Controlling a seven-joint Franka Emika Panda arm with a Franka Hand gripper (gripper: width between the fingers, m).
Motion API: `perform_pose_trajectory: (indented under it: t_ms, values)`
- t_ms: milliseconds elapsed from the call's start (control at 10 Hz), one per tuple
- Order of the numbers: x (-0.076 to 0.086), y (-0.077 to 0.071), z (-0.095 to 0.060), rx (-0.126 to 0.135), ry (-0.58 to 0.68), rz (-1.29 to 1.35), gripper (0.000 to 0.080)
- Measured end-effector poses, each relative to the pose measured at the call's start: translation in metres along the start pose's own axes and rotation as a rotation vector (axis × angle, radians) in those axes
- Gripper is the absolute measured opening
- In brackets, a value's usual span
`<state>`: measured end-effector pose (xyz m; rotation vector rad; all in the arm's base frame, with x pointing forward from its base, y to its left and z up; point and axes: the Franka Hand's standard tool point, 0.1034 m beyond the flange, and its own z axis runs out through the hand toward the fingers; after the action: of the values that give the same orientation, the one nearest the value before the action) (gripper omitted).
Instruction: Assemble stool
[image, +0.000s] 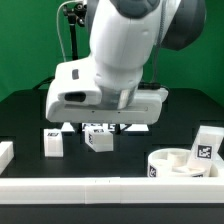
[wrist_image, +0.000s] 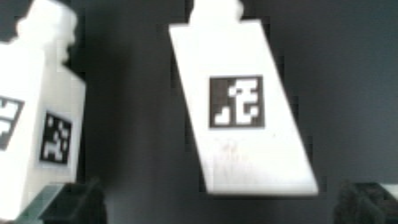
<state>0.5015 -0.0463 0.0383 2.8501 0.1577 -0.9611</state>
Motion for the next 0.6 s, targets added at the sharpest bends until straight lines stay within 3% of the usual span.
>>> perform_pose_trajectory:
  t_ms: [200, 400, 600]
  values:
    - [-0.0012, 0.0005, 0.0026, 0.004, -0.128, 0.004, 0.0649]
    - [-0.0073, -0.0015, 0.0050, 0.023, -0.277, -0.010, 0.0649]
    - [-0.0016, -0.0079, 0.0039, 0.065, -0.239, -0.045, 0.0649]
